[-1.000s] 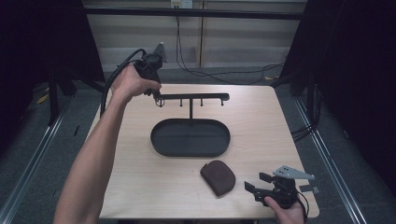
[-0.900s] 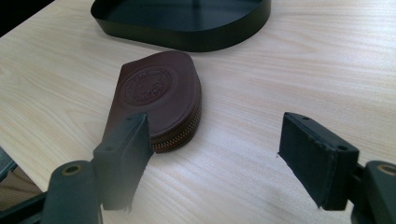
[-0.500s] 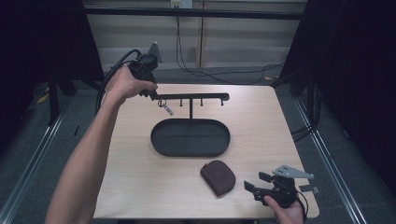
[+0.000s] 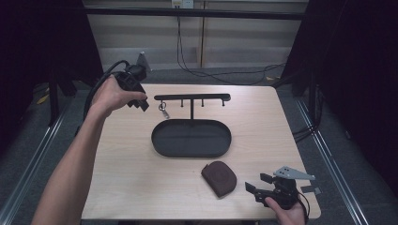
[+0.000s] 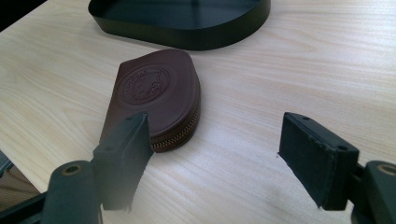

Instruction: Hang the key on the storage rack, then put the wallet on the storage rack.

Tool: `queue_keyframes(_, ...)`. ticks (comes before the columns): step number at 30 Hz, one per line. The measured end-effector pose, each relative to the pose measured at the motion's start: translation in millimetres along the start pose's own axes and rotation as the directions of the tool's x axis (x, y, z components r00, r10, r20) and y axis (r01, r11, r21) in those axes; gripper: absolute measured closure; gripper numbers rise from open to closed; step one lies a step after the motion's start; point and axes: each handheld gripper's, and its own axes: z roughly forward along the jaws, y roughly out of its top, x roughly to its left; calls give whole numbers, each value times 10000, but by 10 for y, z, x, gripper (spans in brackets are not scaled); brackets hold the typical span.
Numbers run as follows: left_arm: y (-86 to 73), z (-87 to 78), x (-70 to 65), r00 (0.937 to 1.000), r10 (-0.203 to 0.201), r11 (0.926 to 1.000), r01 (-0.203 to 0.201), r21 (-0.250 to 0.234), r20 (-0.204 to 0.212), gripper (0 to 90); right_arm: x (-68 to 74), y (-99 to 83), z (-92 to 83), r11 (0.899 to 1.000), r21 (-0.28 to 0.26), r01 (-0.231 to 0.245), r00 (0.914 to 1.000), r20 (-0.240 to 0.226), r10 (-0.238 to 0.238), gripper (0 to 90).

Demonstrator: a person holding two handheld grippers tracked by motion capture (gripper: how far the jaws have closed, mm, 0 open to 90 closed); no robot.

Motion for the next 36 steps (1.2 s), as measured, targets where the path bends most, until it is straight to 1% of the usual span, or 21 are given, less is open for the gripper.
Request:
queue_keyframes(1,-36,5,5,10000,-44,9999,45,-96,77,637,0,-1,-2,10000,-14,-23,10000,-1,23,249)
queue_keyframes(4,-143,10,11,9999,117,9995,-114,-292,92,586,-6,0,-2,10000,-23,-44,10000,6,44,249)
queue_keyframes(6,-221,30,7,9997,137,9981,-124,-597,214,564,-5,2,2,10000,4,-52,10000,22,52,249)
queue_keyframes(8,-292,75,1,9995,128,9981,-110,-612,296,512,-3,3,5,10000,18,-56,10000,32,56,249)
queue_keyframes(10,-364,100,-14,9993,163,9961,-133,-871,338,473,-3,4,6,10000,25,-58,10000,53,58,249)
queue_keyframes(14,-506,167,-26,9981,464,9937,-420,-1042,396,424,-2,1,1,10000,0,-54,9999,87,54,249)
queue_keyframes(16,-601,192,-32,9995,302,9902,-283,-1371,118,402,-4,2,5,10000,35,-82,9999,65,82,249)
queue_keyframes(17,-633,207,-35,9993,360,9893,-351,-1420,43,377,-5,2,6,10000,34,-88,9999,71,88,249)
queue_keyframes(18,-677,235,-41,9987,504,9879,-493,-1469,35,370,-7,4,6,10000,28,-92,9999,62,91,248)
queue_keyframes(21,-807,312,-74,9982,588,9830,-563,-1746,87,314,-18,11,23,9999,70,-140,9999,61,139,248)
queue_keyframes(23,-888,359,-81,9978,653,9769,-628,-2045,56,292,-18,16,33,9999,91,-145,9999,62,145,248)
queue_keyframes(24,-928,397,-89,9977,672,9739,-647,-2177,41,255,-14,16,34,9999,108,-114,9999,56,113,248)
queue_keyframes(26,-1001,481,-77,9979,611,9760,-551,-2108,220,252,-8,12,30,9999,100,-57,9999,85,57,249)
queue_keyframes(27,-1048,506,-81,9985,502,9720,-435,-2308,232,222,-6,10,26,9999,86,-83,9999,87,82,248)
queue_keyframes(29,-1144,557,-64,9977,408,9619,-245,-2724,543,213,-7,7,21,9998,80,-170,9998,138,169,248)
queue_keyframes(30,-1198,589,-51,9965,553,9566,-350,-2894,622,206,-13,9,23,9998,91,-156,9998,115,155,248)
queue_keyframes(31,-1251,626,-47,9955,550,9542,-296,-2979,773,178,-15,12,28,9998,113,-137,9998,120,136,248)
queue_keyframes(32,-1307,667,-53,9956,429,9490,-144,-3148,838,165,-15,16,32,9998,133,-117,9999,89,116,247)
queue_keyframes(34,-1408,748,-84,9957,412,9470,-123,-3211,834,189,-10,17,34,9999,151,-48,9999,104,46,246)
queue_keyframes(35,-1457,785,-94,9942,431,9433,-81,-3317,981,193,-8,16,36,9999,159,-38,9999,104,37,244)
queue_keyframes(36,-1511,821,-101,9918,542,9368,-104,-3498,1157,184,-10,16,38,9998,194,-63,9999,108,61,243)
